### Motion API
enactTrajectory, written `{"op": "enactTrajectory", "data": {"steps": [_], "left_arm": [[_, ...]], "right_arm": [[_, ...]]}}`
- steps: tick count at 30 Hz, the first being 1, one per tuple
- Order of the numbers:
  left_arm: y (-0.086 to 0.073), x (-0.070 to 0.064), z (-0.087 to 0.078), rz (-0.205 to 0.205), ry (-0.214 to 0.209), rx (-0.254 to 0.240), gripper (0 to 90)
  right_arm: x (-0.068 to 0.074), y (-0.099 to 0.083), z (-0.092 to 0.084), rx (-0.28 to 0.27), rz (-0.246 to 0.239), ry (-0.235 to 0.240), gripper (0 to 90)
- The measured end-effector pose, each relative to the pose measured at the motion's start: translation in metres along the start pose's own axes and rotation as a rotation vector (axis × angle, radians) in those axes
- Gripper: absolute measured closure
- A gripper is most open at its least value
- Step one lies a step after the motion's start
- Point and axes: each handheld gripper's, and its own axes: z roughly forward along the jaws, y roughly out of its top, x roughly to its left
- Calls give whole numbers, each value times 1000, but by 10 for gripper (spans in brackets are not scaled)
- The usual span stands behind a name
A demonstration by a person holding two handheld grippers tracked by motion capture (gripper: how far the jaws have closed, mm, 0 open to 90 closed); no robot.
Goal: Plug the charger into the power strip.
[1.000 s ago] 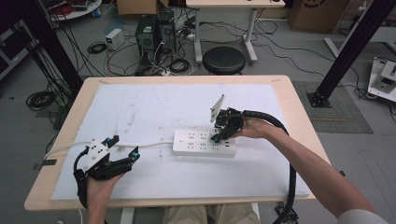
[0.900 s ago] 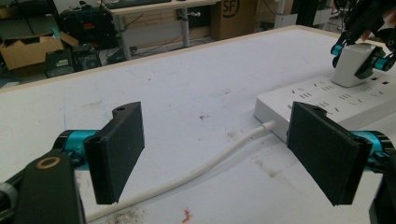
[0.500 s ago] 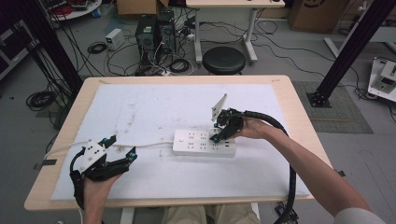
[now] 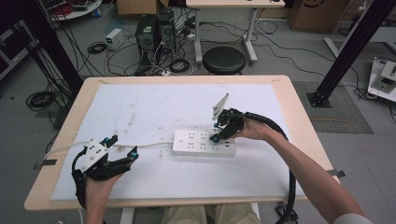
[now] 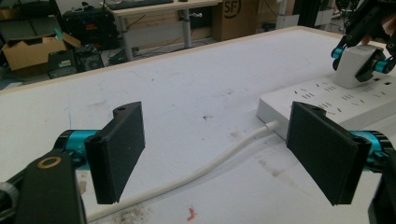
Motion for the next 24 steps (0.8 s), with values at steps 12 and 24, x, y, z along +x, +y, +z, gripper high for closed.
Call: {"op": "enactTrajectory", "data": {"steps": [12, 24], "left_arm": [[-1, -2, 1, -5, -4, 2, 196], [-3, -1, 0, -10, -3, 0, 196]], "right_arm": [[1, 0, -13, -61, 24, 3, 213], [10, -12, -19, -88, 99, -82, 212]]}}
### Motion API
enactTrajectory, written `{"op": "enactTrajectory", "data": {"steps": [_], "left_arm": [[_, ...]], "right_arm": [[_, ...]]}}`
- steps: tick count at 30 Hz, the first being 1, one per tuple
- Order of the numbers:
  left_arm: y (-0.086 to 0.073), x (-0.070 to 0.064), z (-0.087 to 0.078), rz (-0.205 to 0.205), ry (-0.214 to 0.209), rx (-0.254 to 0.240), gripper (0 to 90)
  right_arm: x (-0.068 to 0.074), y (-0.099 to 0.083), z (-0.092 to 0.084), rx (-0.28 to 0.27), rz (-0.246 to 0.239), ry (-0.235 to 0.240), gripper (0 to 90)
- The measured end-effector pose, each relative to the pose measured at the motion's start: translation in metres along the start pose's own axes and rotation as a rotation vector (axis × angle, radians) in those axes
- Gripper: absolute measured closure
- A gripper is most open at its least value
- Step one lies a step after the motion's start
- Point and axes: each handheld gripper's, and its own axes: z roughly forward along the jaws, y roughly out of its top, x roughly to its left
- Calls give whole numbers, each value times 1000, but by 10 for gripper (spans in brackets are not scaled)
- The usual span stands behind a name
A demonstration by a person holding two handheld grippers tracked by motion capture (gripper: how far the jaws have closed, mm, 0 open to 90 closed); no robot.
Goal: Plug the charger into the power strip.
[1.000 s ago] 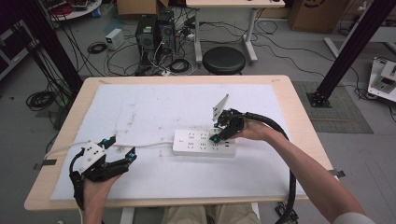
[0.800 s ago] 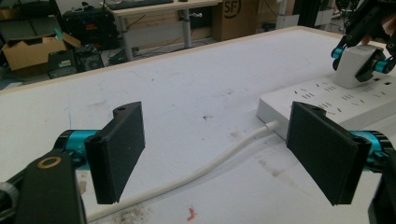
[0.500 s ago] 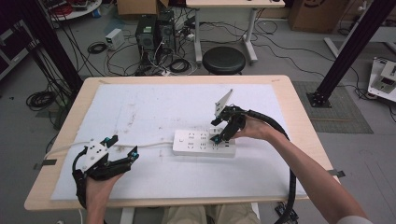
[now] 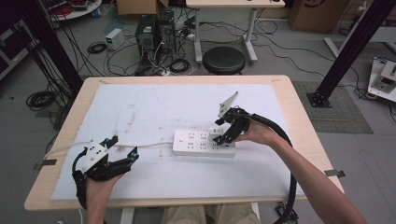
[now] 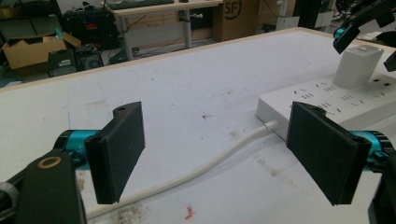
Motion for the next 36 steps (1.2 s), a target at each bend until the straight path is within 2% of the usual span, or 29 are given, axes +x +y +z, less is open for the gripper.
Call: {"op": "enactTrajectory", "data": {"steps": [1, 3, 5, 7, 8, 9, 12, 13, 16, 17, 18, 19, 21, 22, 24, 27, 29, 30, 31, 32, 35, 36], "left_arm": [[0, 0, 1, 1, -2, 2, 196], [1, 0, 2, 4, -3, 2, 196], [2, 0, 3, 8, -4, 6, 196], [3, 0, 5, 6, -9, 1, 196], [3, 0, 5, 6, -9, 1, 196], [4, 0, 7, 8, -12, 1, 196], [5, 0, 8, 12, -17, 3, 196], [5, 0, 9, 13, -21, 6, 196], [5, -1, 11, 15, -27, 12, 196], [6, -1, 12, 17, -27, 13, 196], [6, -1, 12, 20, -28, 17, 196], [6, -1, 13, 19, -29, 13, 196], [6, -1, 14, 19, -31, 16, 196], [6, 0, 15, 16, -31, 18, 196], [7, 1, 15, 19, -31, 18, 196], [6, 2, 17, 17, -31, 15, 196], [6, 2, 18, 16, -32, 15, 196], [6, 3, 18, 17, -33, 13, 196], [6, 3, 19, 14, -31, 9, 196], [6, 3, 19, 15, -31, 10, 196], [6, 2, 20, 16, -33, 14, 196], [6, 1, 21, 14, -33, 14, 196]], "right_arm": [[0, -3, -2, -3, 7, -17, 212], [3, -12, -11, -47, 51, -47, 212], [4, -15, -15, -68, 58, -61, 212], [9, -22, -24, -111, 87, -94, 208], [9, -22, -24, -111, 87, -94, 208], [15, -32, -34, -172, 133, -136, 208], [20, -41, -39, -204, 170, -163, 208], [23, -49, -43, -241, 198, -184, 208], [27, -57, -46, -267, 214, -201, 208], [33, -66, -48, -299, 239, -225, 208], [33, -66, -48, -299, 239, -225, 208], [37, -74, -49, -328, 263, -249, 208], [40, -78, -50, -339, 281, -263, 208], [44, -85, -52, -371, 300, -299, 208], [46, -88, -53, -383, 310, -314, 208], [54, -100, -61, -443, 350, -381, 208], [56, -102, -62, -457, 348, -399, 208], [62, -108, -65, -494, 374, -440, 208], [64, -111, -67, -511, 385, -460, 208], [66, -114, -68, -530, 404, -468, 208], [68, -119, -70, -558, 420, -483, 208], [70, -122, -70, -576, 432, -501, 208]]}}
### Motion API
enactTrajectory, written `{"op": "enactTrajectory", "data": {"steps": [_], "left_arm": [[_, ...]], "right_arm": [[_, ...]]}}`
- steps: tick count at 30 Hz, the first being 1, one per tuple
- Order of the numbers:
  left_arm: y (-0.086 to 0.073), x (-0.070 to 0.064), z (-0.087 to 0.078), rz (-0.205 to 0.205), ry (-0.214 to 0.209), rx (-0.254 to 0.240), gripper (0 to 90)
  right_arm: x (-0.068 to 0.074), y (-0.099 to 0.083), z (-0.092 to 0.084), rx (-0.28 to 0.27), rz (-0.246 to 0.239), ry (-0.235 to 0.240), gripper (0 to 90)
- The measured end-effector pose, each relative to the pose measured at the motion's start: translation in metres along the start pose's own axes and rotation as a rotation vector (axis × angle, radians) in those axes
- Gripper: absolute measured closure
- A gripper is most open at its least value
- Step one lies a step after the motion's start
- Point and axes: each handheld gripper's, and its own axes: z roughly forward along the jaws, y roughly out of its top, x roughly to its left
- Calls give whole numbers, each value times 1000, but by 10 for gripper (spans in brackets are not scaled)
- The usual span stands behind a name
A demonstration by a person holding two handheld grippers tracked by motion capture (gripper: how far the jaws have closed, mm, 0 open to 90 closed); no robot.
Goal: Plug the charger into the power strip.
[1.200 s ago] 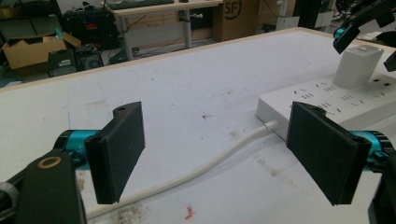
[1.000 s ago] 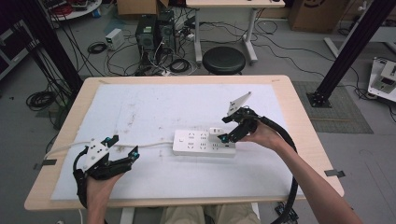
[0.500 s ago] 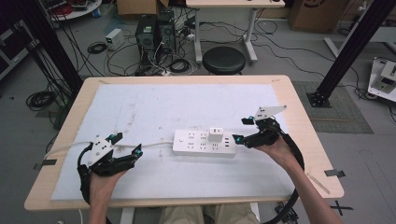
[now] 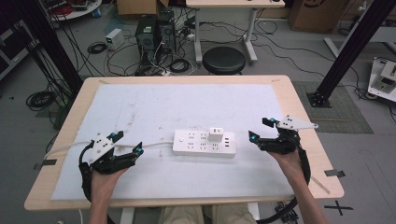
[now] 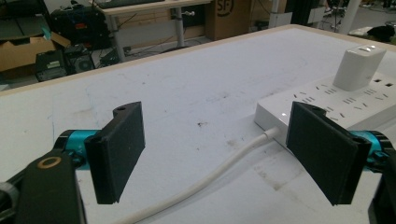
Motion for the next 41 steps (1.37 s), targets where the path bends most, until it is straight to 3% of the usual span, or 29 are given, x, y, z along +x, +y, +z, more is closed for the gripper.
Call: {"op": "enactTrajectory", "data": {"steps": [6, 7, 10, 17, 41], "left_arm": [[-2, -1, 0, -4, 6, 6, 196], [-2, -1, 0, -4, 6, 9, 196], [-1, -1, -1, 0, 10, 9, 196], [-1, 2, -4, -1, 18, 13, 196], [-3, 6, -4, -6, 20, 13, 196]], "right_arm": [[3, -15, -8, -59, 25, -64, 208], [4, -21, -12, -87, 58, -73, 208], [6, -29, -17, -108, 96, -97, 208], [8, -45, -27, -117, 127, -137, 208], [6, -47, -25, -82, 119, -121, 198]]}}
